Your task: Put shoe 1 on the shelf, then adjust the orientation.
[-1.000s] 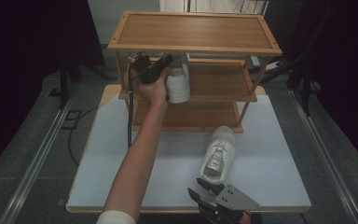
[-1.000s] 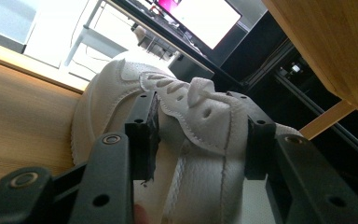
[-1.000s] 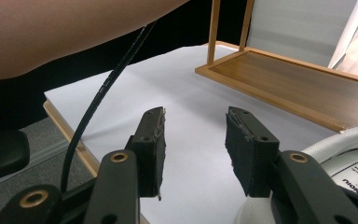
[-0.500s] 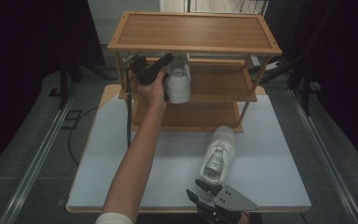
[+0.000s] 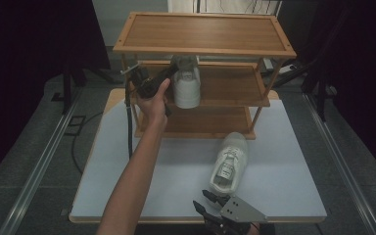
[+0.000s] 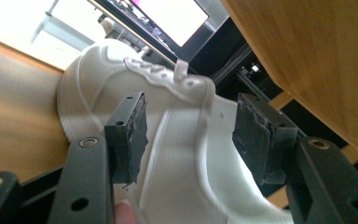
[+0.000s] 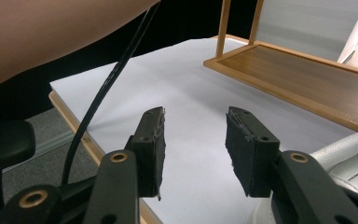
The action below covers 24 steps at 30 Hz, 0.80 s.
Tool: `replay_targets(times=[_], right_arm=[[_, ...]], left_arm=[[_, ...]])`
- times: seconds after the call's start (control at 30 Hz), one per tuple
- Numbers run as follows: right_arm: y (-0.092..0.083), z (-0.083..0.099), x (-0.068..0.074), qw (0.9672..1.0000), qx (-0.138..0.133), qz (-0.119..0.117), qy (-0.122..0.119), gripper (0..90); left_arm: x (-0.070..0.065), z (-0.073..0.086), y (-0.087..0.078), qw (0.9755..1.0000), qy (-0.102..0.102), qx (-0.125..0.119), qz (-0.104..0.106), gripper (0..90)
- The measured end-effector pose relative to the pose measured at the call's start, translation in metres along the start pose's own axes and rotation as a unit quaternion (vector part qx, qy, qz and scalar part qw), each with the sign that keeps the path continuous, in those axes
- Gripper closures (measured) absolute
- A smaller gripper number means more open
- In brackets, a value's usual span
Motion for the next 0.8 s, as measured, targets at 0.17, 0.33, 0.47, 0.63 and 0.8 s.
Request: replay_targets(times=[0.17,0.33,0.47,0.63,0.8], right_arm=[[0.000,-0.001,-0.002,1.0000,-0.001,0.004,0.001,57.4],[0.002,0.000,-0.002,1.0000,0.001,0.003,0.001,59.4],[0.005,0.004,-0.005,0.9998,0.013,0.015,-0.005,74.7],[0.006,0.006,-0.009,0.9996,0.022,0.019,-0.002,87.0],[0.008,0.009,-0.012,0.9979,0.033,0.049,-0.026,89.5]], left_arm=[[-0.001,0.009,-0.020,0.9999,0.006,0.006,0.012,42.2],[-0.001,0.017,-0.036,0.9996,0.020,0.009,0.016,42.7],[0.000,0.028,-0.049,0.9991,0.026,0.019,0.025,41.8],[0.001,0.036,-0.066,0.9987,0.032,0.019,0.036,39.4],[0.001,0.042,-0.079,0.9982,0.042,0.020,0.039,37.9]])
Point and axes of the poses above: each handheld gripper's, and its own axes: y roughly forward along the jaws, z roughly out of its underside, x roughly to its left, the point moved 6 cm from there along y, roughly forward along the jaws, and after that the axes turned 6 degrees about x, right-handed, at the moved point
